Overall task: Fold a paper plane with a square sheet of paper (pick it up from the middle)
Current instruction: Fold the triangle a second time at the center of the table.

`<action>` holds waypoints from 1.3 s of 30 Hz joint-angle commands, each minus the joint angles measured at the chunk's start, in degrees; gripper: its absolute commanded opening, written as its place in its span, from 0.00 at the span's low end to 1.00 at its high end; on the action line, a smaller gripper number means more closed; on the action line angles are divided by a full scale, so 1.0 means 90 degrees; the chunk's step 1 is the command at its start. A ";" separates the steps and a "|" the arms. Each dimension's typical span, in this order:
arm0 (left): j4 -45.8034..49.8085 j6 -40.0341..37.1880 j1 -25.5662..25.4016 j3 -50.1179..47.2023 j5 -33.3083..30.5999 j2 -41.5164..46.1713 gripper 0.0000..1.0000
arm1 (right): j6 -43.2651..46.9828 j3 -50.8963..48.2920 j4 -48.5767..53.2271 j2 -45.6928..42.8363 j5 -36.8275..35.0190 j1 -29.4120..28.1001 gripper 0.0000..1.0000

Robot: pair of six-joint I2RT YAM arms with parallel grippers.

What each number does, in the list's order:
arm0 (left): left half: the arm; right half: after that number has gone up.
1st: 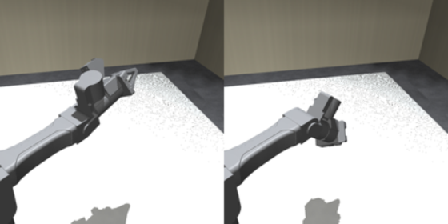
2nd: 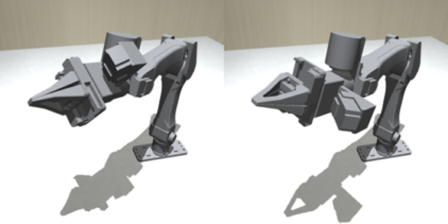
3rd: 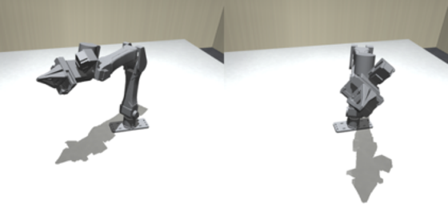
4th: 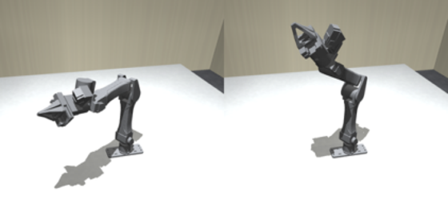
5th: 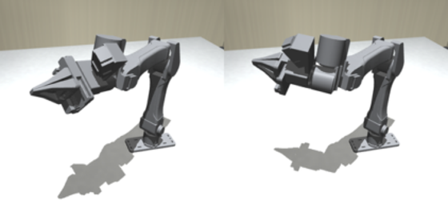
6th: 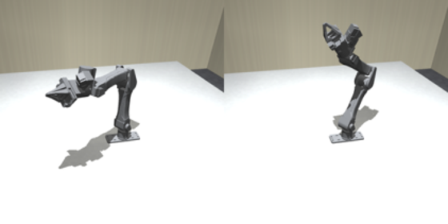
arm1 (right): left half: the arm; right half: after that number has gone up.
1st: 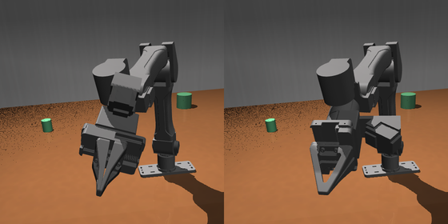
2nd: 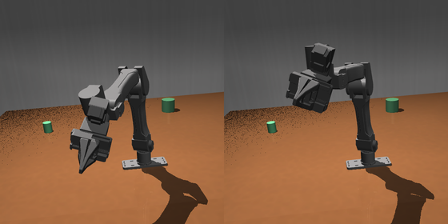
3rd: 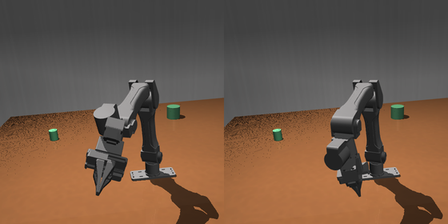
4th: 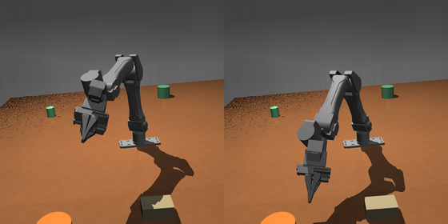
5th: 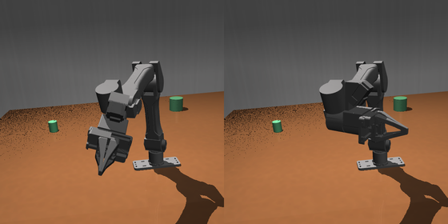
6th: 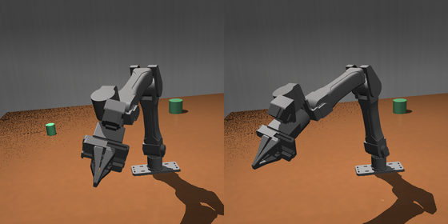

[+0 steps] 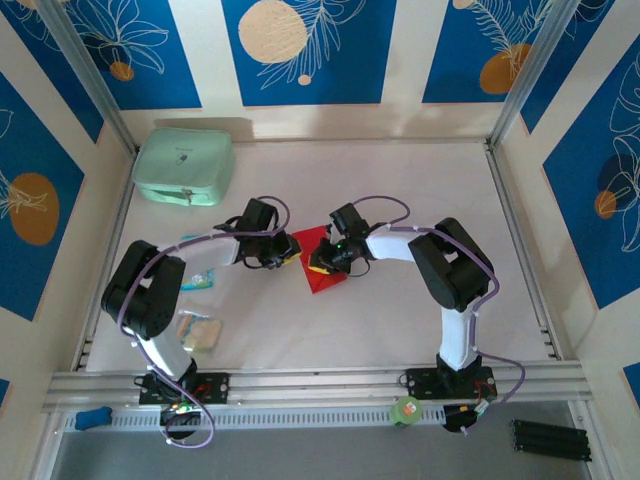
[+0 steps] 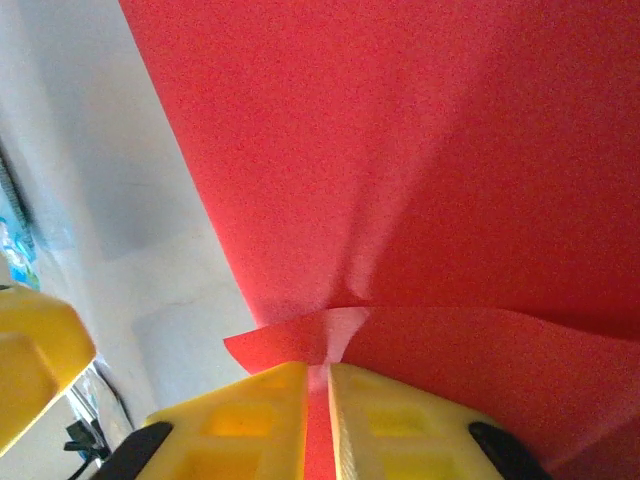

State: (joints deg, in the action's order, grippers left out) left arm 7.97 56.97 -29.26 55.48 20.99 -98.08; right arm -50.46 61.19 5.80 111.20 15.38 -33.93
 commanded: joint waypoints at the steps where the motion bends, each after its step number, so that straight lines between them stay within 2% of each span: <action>1: -0.0133 0.0115 -0.0156 0.0050 0.0205 -0.0196 0.21 | 0.0057 -0.0192 0.0543 0.0183 -0.0287 0.0067 0.10; 10: -0.0235 0.0280 -0.0431 0.0250 0.0187 -0.0611 0.09 | 0.0021 -0.0162 0.0683 0.0210 -0.0326 0.0091 0.03; 29: 0.0178 0.0144 -0.0587 0.0368 -0.0592 -0.0936 0.01 | -0.0047 -0.0197 0.0647 0.0172 -0.0278 0.0094 0.02; 35: 0.0579 -0.0118 -0.0581 0.0363 -0.0772 -0.1033 0.00 | -0.0211 -0.0142 0.0171 -0.0144 0.0399 0.0221 0.02; 39: 0.0825 -0.0309 -0.0587 0.0424 -0.0841 -0.1130 0.00 | -0.0004 -0.0013 0.0097 -0.0503 0.0489 0.0234 0.02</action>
State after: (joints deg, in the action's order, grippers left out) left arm 9.50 56.64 -34.26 58.92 16.64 -105.97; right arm -51.24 60.99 6.07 110.63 17.87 -32.21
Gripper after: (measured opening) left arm 0.055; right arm 0.042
